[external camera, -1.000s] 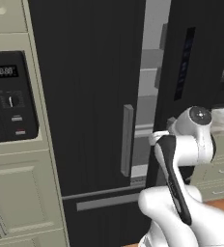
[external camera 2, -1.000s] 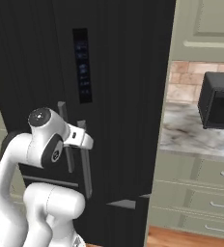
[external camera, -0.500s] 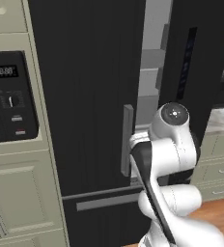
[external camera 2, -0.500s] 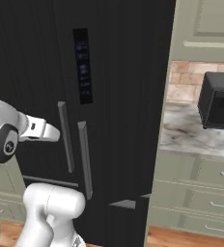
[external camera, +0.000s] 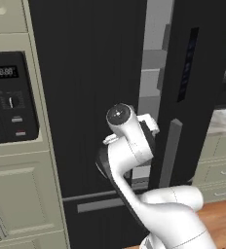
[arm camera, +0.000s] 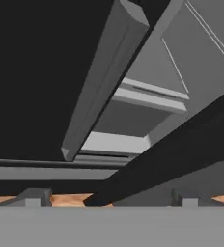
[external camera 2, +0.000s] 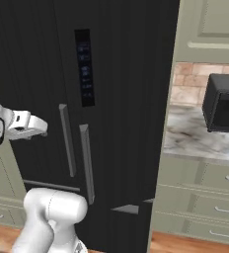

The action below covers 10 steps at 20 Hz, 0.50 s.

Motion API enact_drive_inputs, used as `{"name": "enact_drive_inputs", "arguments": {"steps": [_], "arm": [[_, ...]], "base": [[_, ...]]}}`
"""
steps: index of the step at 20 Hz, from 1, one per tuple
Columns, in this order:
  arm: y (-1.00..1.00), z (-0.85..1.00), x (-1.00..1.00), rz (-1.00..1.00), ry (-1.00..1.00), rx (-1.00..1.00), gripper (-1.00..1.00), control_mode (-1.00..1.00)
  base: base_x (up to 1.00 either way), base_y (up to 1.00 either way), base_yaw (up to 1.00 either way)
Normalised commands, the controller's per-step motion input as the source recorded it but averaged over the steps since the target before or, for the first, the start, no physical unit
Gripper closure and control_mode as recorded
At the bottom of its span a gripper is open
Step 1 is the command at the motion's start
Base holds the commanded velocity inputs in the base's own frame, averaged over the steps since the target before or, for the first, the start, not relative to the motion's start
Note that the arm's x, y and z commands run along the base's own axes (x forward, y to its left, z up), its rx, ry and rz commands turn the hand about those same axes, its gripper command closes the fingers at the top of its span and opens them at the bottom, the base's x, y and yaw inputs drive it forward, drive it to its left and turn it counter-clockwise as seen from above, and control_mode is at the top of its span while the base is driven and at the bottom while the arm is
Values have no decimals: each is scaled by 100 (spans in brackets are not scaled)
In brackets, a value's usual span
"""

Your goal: Gather the carrot and sweet potato from the fridge and place them on a tray on the dining counter. Then gather the fishs from the fridge and place them on the other tray.

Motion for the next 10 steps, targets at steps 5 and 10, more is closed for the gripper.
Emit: {"name": "enact_drive_inputs", "arguments": {"steps": [5, 10], "arm": [[-3, -9, 49, 0, 8, -16, -100, -100], [-23, -20, 15, 0, 13, -11, -100, -100]], "base": [[0, 0, 0], [0, 0, 0]]}}
